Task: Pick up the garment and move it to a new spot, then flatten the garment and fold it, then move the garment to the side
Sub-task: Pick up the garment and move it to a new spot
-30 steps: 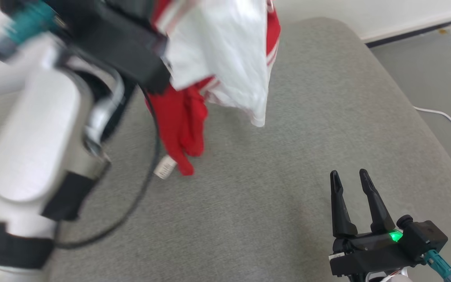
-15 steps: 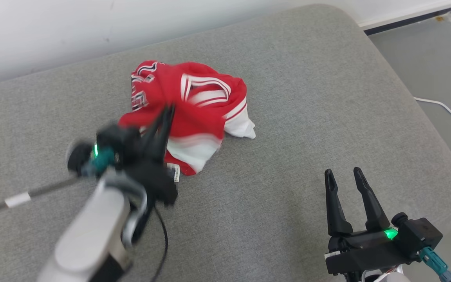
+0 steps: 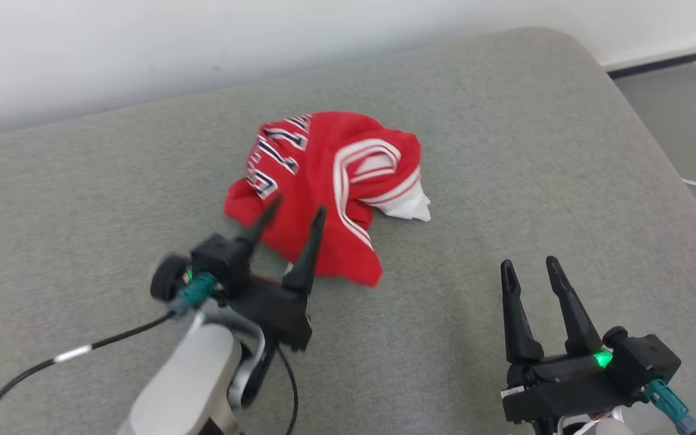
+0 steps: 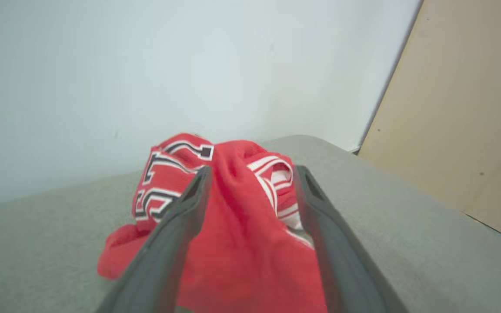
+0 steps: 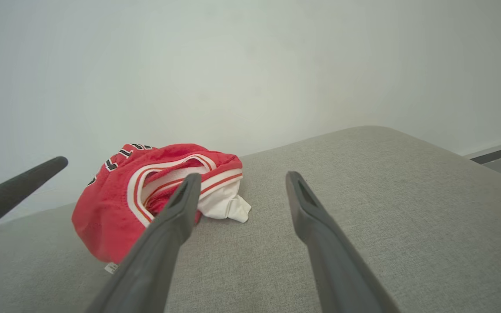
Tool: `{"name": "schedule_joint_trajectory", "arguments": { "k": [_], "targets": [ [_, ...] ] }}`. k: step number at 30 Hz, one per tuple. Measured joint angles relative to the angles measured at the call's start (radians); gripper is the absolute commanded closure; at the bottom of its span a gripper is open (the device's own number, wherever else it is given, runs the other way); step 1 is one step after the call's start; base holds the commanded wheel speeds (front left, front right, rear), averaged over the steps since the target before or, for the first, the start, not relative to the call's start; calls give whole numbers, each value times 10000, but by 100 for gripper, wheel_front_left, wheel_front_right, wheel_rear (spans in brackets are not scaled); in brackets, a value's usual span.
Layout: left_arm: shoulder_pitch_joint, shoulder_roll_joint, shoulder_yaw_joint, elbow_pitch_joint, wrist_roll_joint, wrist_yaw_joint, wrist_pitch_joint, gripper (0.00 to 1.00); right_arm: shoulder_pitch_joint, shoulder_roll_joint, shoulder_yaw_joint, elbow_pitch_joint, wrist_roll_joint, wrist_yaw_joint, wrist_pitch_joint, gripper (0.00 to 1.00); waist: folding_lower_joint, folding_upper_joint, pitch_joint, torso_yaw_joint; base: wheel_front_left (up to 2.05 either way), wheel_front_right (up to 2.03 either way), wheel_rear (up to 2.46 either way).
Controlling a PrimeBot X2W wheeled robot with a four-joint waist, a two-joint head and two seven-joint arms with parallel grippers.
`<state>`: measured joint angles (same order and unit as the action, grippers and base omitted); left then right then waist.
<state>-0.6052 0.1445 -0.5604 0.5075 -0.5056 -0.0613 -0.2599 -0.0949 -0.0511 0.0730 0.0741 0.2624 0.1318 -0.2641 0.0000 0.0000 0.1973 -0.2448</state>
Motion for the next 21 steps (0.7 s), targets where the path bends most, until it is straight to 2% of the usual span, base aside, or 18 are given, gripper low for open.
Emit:
{"name": "schedule_joint_trajectory", "arguments": {
  "k": [9, 16, 21],
  "targets": [
    [1319, 382, 2015, -2788, 1446, 529, -29, 0, 314, 4, -144, 33, -98, 0, 0, 0, 0, 0, -505, 631, 0, 0, 0],
    [3157, 761, 3442, -3881, 2065, 458, -27, 0, 509, 2, -267, 33, -186, 0, 0, 0, -1, 0, -879, 1111, 0, 0, 0],
    [4414, 658, 4286, -4374, 2357, 424, -27, 0, 622, 0, -370, 52, -265, 0, 0, 0, -2, -1, -1076, 1444, 0, 0, 0]
  ]
}}
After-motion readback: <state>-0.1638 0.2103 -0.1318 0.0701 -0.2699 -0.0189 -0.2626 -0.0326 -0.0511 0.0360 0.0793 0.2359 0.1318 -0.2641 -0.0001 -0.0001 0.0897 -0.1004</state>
